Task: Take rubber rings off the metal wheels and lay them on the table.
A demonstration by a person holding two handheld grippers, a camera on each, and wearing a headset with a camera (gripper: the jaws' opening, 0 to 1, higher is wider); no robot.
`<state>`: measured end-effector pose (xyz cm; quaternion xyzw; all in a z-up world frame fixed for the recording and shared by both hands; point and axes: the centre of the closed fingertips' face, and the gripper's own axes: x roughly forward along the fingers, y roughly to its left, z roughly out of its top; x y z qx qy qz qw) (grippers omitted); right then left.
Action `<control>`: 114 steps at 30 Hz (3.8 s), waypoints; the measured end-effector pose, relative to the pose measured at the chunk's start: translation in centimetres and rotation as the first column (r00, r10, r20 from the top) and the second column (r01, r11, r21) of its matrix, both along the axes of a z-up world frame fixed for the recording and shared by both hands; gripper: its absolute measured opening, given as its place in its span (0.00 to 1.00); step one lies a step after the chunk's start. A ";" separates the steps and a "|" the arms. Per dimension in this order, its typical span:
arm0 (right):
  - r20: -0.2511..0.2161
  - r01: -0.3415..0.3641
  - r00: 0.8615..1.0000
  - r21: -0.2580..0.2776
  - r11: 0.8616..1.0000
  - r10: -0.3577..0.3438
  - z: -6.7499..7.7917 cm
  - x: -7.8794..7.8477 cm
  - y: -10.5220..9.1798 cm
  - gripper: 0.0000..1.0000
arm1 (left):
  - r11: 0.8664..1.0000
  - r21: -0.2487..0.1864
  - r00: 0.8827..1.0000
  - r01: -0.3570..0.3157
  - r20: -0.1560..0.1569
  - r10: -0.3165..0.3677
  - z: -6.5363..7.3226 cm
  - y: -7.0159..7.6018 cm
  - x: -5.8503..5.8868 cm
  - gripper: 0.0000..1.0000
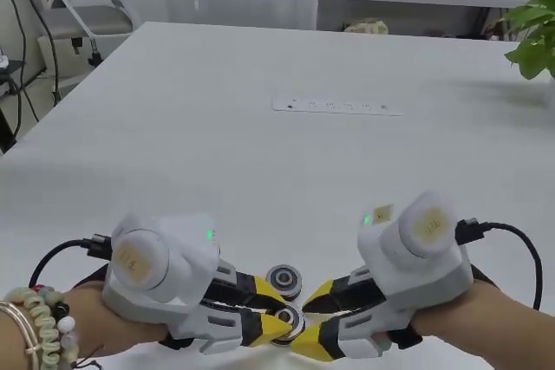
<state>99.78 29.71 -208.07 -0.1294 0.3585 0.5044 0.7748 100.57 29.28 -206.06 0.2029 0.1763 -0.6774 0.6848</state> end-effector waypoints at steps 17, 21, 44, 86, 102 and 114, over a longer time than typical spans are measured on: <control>0.080 -0.101 0.991 -0.057 0.993 0.105 -0.1 -0.2 -0.4 0.09 | 1.000 -0.004 1.000 -0.006 -0.001 0.006 0.0 0.0 0.0 0.08; 0.085 -0.106 0.990 -0.079 0.991 0.113 -0.1 -0.1 -0.7 0.03 | 1.000 -0.003 1.000 -0.006 0.000 0.006 0.0 0.0 0.0 0.08; -0.295 0.298 0.922 0.124 0.947 -0.251 1.5 0.7 -1.0 0.00 | 1.000 0.001 1.000 0.000 0.012 0.000 0.0 0.0 0.0 0.08; -0.250 0.266 0.942 0.154 0.952 -0.223 2.0 1.1 0.6 0.00 | 1.000 0.003 1.000 0.002 0.001 -0.002 -0.1 0.0 0.0 0.08; -0.266 0.300 0.927 0.109 0.948 -0.263 1.6 1.2 -0.3 0.00 | 0.999 0.044 1.000 0.005 0.001 -0.005 0.0 0.0 -0.1 0.08; -0.261 0.303 0.927 0.096 0.948 -0.270 1.7 1.2 -0.4 0.00 | 0.997 0.078 1.000 0.001 -0.001 0.000 0.0 -0.1 -0.1 0.08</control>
